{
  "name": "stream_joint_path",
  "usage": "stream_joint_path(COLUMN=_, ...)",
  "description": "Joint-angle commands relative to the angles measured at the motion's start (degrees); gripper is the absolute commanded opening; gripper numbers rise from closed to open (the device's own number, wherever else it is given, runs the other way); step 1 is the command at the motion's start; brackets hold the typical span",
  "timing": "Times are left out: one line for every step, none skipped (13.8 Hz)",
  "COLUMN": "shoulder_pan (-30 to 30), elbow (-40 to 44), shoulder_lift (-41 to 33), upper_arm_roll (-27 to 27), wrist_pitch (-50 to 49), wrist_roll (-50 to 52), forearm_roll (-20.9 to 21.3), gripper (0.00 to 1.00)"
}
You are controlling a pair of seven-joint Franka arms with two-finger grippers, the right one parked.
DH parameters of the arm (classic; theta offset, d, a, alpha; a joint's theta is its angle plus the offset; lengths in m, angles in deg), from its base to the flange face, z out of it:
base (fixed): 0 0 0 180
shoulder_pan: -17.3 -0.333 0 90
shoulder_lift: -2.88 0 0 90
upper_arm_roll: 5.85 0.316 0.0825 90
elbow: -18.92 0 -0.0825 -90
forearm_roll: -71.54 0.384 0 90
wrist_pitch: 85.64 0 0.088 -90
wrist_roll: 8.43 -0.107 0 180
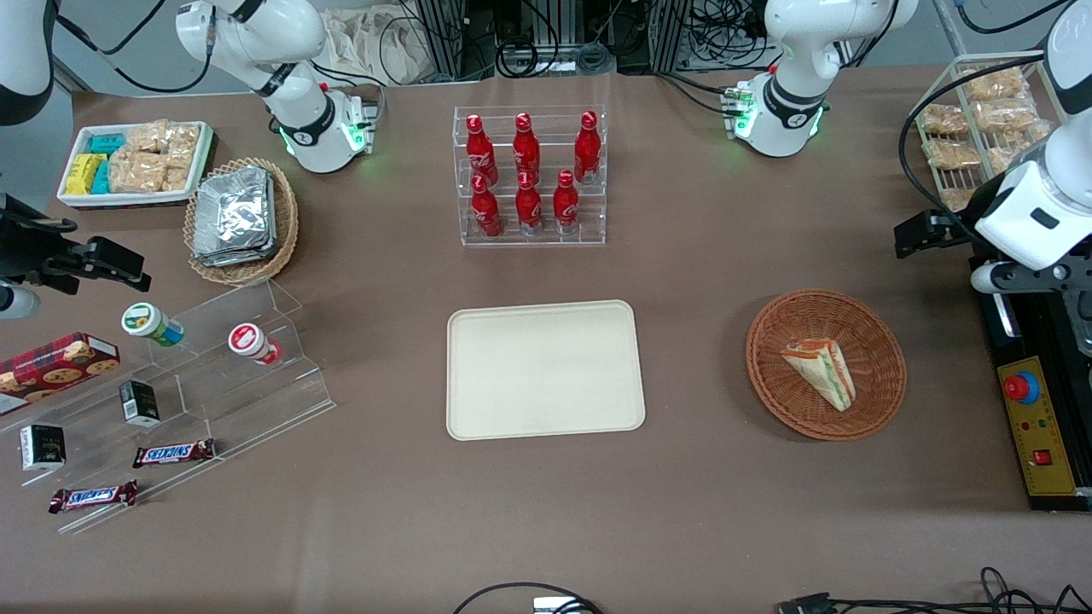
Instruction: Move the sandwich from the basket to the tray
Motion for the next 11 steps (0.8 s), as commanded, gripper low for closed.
stream_joint_path(shoulder_pan=-0.19, elbow=-0.56, shoulder_lift=-0.76, upper_arm_roll=-0.14, wrist_pitch=0.10, wrist_roll=0.02, forearm_roll=-1.04, gripper=1.00)
stream_joint_path(shoulder_pan=-0.19, elbow=-0.04, shoulder_lift=-0.50, upper_arm_roll=-0.05, wrist_pitch=0.10, wrist_roll=-0.24, forearm_roll=-0.96, gripper=1.00)
stream_joint_path(shoulder_pan=-0.19, elbow=0.05, shoulder_lift=-0.50, upper_arm_roll=-0.05, wrist_pitch=0.10, wrist_roll=-0.16, forearm_roll=-1.04, gripper=1.00)
stream_joint_path(shoulder_pan=-0.19, elbow=-0.03, shoulder_lift=-0.41, upper_arm_roll=-0.05, wrist_pitch=0.10, wrist_roll=-0.16, forearm_roll=-0.96, gripper=1.00)
stream_joint_path(shoulder_pan=-0.19, elbow=-0.04, shoulder_lift=-0.41, upper_arm_roll=-0.05, wrist_pitch=0.19, wrist_roll=-0.16, forearm_roll=-0.95, gripper=1.00)
stream_joint_path(shoulder_pan=-0.28, elbow=-0.04, shoulder_lift=-0.41, upper_arm_roll=-0.05, wrist_pitch=0.28, wrist_roll=-0.16, forearm_roll=-0.95, gripper=1.00)
stream_joint_path(shoulder_pan=-0.36, elbow=-0.30, shoulder_lift=-0.49, upper_arm_roll=0.12, wrist_pitch=0.19, wrist_roll=-0.07, forearm_roll=-0.87, gripper=1.00)
stream_joint_path(shoulder_pan=-0.36, elbow=-0.56, shoulder_lift=-0.50, upper_arm_roll=0.12, wrist_pitch=0.19, wrist_roll=0.54, forearm_roll=-0.43, gripper=1.00)
stream_joint_path(shoulder_pan=-0.36, elbow=-0.65, shoulder_lift=-0.32, upper_arm_roll=0.21, wrist_pitch=0.28, wrist_roll=0.89, forearm_roll=-0.08, gripper=1.00)
stream_joint_path(shoulder_pan=-0.36, elbow=-0.74, shoulder_lift=0.55, upper_arm_roll=0.21, wrist_pitch=0.54, wrist_roll=2.37, forearm_roll=-0.08, gripper=1.00)
stream_joint_path(shoulder_pan=-0.45, elbow=-0.74, shoulder_lift=0.99, upper_arm_roll=0.30, wrist_pitch=0.80, wrist_roll=4.83, forearm_roll=-0.08, gripper=1.00)
